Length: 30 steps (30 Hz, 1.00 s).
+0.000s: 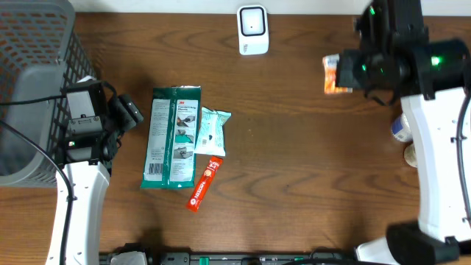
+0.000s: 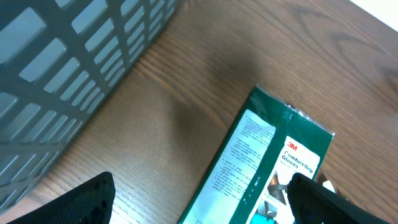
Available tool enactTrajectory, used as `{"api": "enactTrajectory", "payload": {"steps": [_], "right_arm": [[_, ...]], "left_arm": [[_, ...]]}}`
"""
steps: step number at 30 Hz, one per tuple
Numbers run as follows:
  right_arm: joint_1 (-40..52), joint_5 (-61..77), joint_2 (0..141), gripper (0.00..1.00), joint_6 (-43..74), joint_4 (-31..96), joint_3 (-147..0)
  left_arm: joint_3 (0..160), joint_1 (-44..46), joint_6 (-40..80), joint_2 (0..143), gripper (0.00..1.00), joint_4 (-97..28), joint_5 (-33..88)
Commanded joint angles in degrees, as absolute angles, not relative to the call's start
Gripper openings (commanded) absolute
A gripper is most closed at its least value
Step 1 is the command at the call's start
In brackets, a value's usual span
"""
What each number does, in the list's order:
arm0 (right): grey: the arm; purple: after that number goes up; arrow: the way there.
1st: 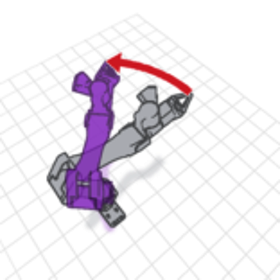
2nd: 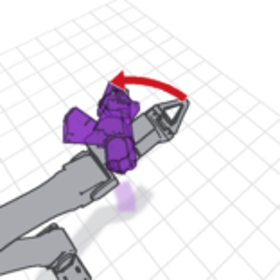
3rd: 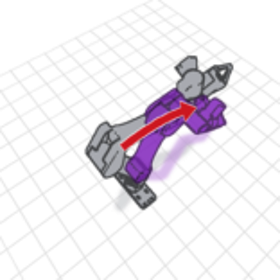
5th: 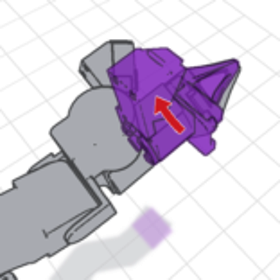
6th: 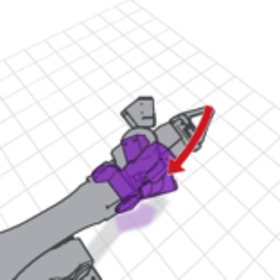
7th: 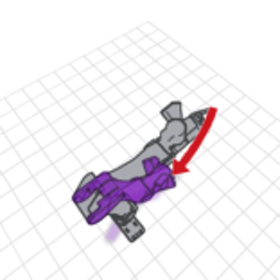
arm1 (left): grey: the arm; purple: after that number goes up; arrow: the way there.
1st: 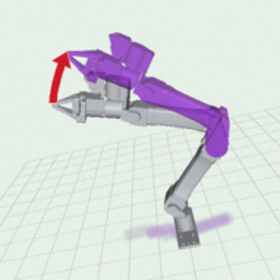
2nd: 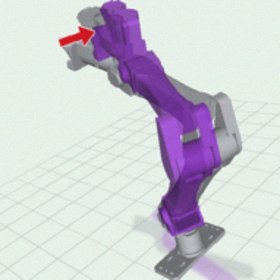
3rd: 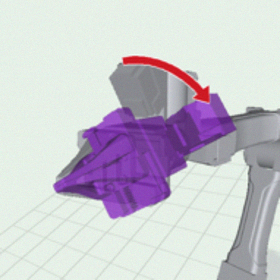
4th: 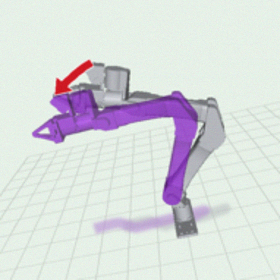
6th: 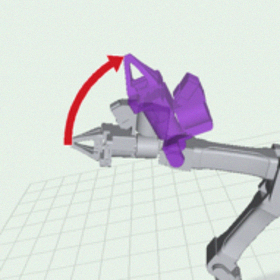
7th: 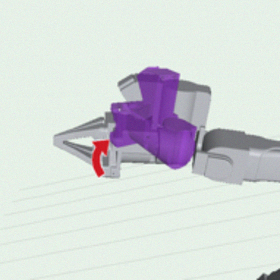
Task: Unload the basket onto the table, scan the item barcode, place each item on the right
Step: 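Lift the Kleenex pack and carry it toward the white scanner, then hold the Kleenex pack up against the scanner face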
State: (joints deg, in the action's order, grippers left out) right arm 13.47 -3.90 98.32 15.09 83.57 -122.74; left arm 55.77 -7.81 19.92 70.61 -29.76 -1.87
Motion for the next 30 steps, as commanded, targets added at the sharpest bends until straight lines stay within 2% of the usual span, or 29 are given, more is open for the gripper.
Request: {"api": "enactTrajectory", "payload": {"steps": [1,5,8,12,15,19,23,30], "right_arm": [[17.3,-14.6,108.0,0.01,14.7,86.2,-133.2],[21.7,-23.6,117.2,0.01,9.8,85.6,-143.0],[25.0,-32.8,122.0,0.01,4.8,80.9,-144.2],[29.5,-46.6,127.7,0.01,-3.2,70.8,-144.2],[32.4,-55.3,132.4,0.01,-14.2,57.3,-144.2],[33.6,-56.3,137.5,0.01,-27.6,41.2,-144.2],[33.2,-52.8,142.3,0.01,-36.2,30.7,-144.2],[32.3,-47.5,149.6,0.01,-39.2,24.8,-144.2]], "left_arm": [[57.2,-8.0,20.3,70.1,0.88,-29.8,-2.6],[57.2,-8.0,20.3,70.1,0.88,-29.8,-2.6],[57.2,-8.0,20.3,70.1,0.88,-29.8,-2.6],[57.2,-8.0,20.3,70.1,0.88,-29.8,-2.6],[57.2,-8.0,20.3,70.1,0.88,-29.8,-2.6],[57.2,-8.0,20.3,70.1,0.88,-29.8,-2.6],[57.2,-8.0,20.3,70.1,0.88,-29.8,-2.6],[57.2,-8.0,20.3,70.1,0.88,-29.8,-2.6]]}}
